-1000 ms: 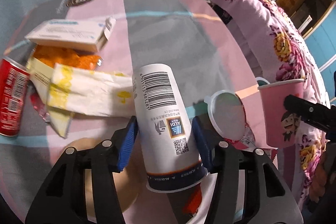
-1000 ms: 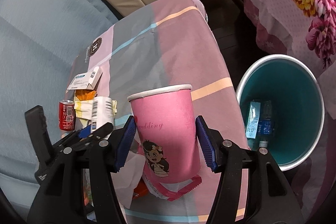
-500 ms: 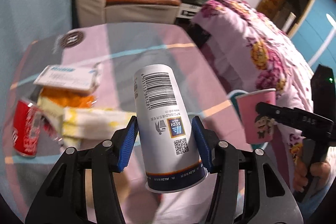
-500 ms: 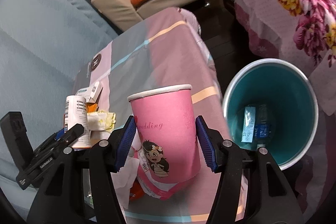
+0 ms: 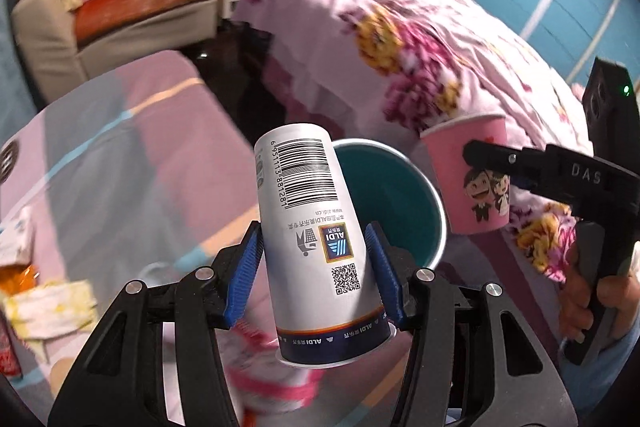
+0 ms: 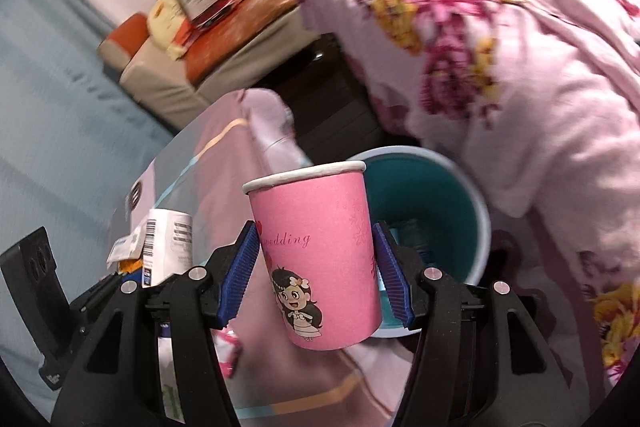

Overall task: Collect trash
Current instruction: 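Carry both cups over the teal bin and release them inside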

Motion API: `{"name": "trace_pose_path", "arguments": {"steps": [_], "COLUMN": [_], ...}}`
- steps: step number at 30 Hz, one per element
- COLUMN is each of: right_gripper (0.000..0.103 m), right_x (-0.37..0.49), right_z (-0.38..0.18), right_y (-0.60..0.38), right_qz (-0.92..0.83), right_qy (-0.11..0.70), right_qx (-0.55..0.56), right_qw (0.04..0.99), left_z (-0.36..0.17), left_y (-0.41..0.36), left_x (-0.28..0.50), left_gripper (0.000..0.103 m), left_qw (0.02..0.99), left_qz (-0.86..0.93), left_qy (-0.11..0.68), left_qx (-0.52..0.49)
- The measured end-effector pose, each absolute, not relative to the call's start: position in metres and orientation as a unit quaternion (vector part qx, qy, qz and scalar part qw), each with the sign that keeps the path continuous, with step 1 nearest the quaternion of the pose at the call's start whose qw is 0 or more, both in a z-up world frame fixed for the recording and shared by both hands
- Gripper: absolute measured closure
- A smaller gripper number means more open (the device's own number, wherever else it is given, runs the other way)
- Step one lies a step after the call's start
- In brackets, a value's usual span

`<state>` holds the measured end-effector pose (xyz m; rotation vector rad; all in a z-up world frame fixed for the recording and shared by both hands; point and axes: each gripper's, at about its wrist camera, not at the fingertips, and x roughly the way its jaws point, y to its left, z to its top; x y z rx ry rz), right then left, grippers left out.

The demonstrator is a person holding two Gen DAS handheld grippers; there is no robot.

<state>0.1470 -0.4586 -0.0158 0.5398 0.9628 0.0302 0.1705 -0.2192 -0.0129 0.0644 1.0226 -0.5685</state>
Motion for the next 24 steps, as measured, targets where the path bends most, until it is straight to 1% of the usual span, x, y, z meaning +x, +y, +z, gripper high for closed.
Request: {"name": "trace_pose_path", "arguments": {"steps": [9,21,22,23,24], "right_gripper": [0.047,0.047,0.047,0.047,0.047], "right_x": [0.142,0.143,0.143,0.143,0.144], "right_z": [-0.037,-0.057,-0.057,-0.058,-0.058], "right_y": [-0.492,-0.503,-0.503,-0.504,-0.504], "right_qz": [-0.006,-0.016,-0.017,-0.018,-0.02], "right_qy": [0.468,0.487,0.487,0.487,0.487], "right_qx": [0.268,0.264,0.265,0.265,0.265], "right_qw": [0.842,0.832,0.832,0.832,0.832], "left_z": [-0.042,-0.071,-0.072,-0.072,-0.071], "left_y": [-0.277,-0.301,-0.301,-0.3,-0.299], "left_x": [0.177,0.19,0.19,0.192,0.192], "left_gripper": [0.049,0.048,0.047,0.041,0.038], "left_qw": [0.806,0.788,0.787,0.786,0.788], "left_qz": [-0.296,-0.295,-0.294,-0.295,-0.293], "left_qy": [0.509,0.536,0.539,0.54,0.539], "left_qx": [0.056,0.068,0.066,0.062,0.059]}}
